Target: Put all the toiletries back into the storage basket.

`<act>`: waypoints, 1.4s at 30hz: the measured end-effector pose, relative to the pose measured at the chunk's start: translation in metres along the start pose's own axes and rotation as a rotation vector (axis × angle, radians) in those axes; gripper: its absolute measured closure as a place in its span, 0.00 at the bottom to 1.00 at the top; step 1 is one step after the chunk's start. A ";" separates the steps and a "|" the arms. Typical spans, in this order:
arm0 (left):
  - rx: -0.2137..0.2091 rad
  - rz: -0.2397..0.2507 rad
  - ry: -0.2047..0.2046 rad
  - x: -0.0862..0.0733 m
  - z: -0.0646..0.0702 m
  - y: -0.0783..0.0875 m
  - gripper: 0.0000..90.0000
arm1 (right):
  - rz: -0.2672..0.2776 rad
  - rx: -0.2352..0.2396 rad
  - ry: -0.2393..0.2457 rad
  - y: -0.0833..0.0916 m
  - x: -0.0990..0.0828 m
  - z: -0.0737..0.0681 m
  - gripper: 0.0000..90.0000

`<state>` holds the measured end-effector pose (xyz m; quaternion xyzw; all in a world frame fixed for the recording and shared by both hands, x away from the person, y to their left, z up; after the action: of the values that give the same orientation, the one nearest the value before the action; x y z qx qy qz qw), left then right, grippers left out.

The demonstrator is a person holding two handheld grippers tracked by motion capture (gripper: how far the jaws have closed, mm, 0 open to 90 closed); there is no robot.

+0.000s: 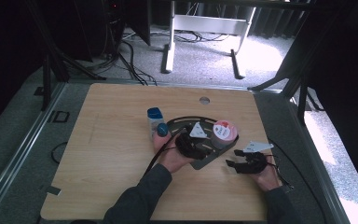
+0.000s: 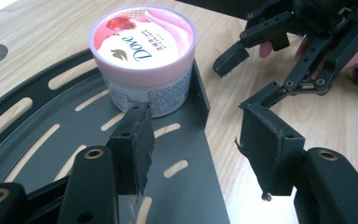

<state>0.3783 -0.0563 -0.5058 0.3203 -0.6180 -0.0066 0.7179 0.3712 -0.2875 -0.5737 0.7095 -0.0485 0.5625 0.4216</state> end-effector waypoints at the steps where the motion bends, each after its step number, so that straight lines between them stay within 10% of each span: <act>1: -0.001 0.001 -0.002 0.000 0.000 0.002 0.49 | 0.002 0.002 -0.003 0.000 0.000 -0.001 0.40; 11: -0.018 0.010 -0.025 0.004 0.007 0.024 0.49 | 0.002 0.008 -0.011 -0.001 -0.003 -0.008 0.38; 42: 0.106 0.075 -0.043 0.008 -0.019 0.081 0.44 | -0.012 0.008 0.028 -0.006 -0.011 -0.013 0.32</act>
<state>0.3659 0.0136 -0.4610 0.3343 -0.6444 0.0462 0.6862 0.3601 -0.2795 -0.5861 0.7036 -0.0361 0.5699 0.4228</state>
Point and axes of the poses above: each handheld gripper's, and its own axes: y roughly backward along the jaws, x roughly out of its top, z roughly to its right, the point moved 4 cm from there along -y, roughly forward along the jaws, and after that the axes turned 9 degrees about z, right-handed, at the moved point
